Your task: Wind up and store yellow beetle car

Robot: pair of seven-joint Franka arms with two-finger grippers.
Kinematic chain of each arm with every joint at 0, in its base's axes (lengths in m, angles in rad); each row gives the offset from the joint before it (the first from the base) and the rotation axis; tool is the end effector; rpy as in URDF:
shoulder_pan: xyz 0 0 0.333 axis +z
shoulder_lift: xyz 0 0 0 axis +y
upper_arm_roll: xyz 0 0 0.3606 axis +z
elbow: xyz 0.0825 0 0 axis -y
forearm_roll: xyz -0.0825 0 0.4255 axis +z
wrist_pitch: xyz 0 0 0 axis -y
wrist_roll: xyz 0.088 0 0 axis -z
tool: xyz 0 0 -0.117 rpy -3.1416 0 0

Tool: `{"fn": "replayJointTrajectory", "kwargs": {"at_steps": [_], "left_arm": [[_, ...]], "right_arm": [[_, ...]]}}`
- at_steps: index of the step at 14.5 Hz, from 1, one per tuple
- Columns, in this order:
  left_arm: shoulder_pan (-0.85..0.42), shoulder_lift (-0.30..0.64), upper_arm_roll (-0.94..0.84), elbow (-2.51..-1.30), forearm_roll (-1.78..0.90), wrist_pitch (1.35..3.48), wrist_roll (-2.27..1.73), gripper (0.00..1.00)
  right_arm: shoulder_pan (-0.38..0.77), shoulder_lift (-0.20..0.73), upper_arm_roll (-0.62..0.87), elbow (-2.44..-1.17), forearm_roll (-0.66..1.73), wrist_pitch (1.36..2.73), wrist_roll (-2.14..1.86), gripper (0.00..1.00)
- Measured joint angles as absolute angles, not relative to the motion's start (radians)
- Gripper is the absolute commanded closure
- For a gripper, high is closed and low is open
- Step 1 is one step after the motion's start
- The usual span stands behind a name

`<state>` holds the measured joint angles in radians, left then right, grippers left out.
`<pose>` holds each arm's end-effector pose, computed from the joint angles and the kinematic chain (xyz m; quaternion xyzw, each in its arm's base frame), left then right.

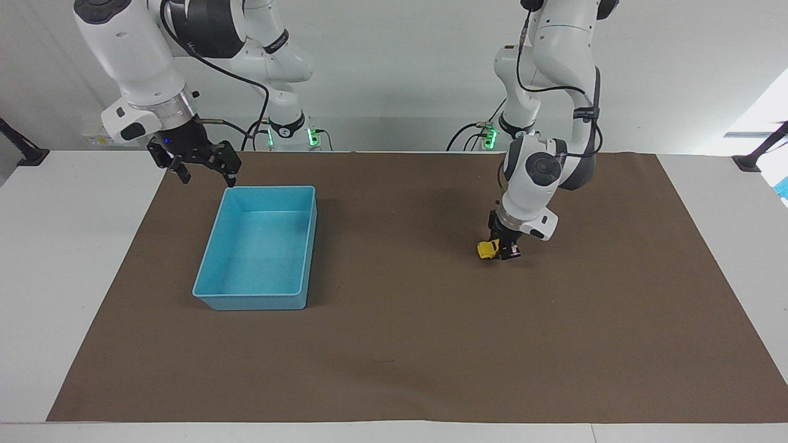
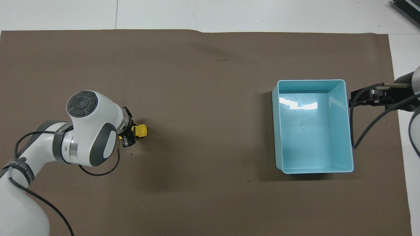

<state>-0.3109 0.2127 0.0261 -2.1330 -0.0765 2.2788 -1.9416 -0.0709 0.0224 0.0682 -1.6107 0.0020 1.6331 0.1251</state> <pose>0.5737 -0.1707 0.3068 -0.6564 -0.7533 0.0375 0.0186 0.6083 -0.0019 0.6305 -0.9980 0.0639 0.0001 0.0018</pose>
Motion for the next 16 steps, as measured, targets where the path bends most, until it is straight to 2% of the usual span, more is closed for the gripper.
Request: {"fn": "replayJointTrajectory", "kwargs": {"at_steps": [1,2,3,7,12,16], "left_arm": [[-0.308,0.212,0.026,-2.134,-0.077,2.279,-1.936,0.47],[-0.308,0.212,0.026,-2.134,-0.076,2.279,-1.935,0.10],[-0.306,0.220,0.028,-2.136,-0.073,2.286,-1.934,0.00],[-0.304,0.232,0.031,-2.123,-0.072,2.273,-1.928,0.00],[-0.309,0.186,0.016,-1.978,-0.070,2.080,-1.928,0.00],[-0.309,0.182,0.015,-1.943,-0.068,2.068,-1.922,0.00]], "right_arm": [[-0.071,0.022,0.068,-1.611,0.002,1.633,0.125,0.00],[-0.071,0.022,0.068,-1.611,0.002,1.633,0.125,0.00],[-0.071,0.022,0.068,-1.611,0.002,1.633,0.125,0.00],[-0.071,0.022,0.068,-1.611,0.002,1.633,0.125,0.00],[-0.071,0.022,0.068,-1.611,0.002,1.633,0.125,0.00],[-0.071,0.022,0.068,-1.611,0.002,1.633,0.125,0.00]]}}
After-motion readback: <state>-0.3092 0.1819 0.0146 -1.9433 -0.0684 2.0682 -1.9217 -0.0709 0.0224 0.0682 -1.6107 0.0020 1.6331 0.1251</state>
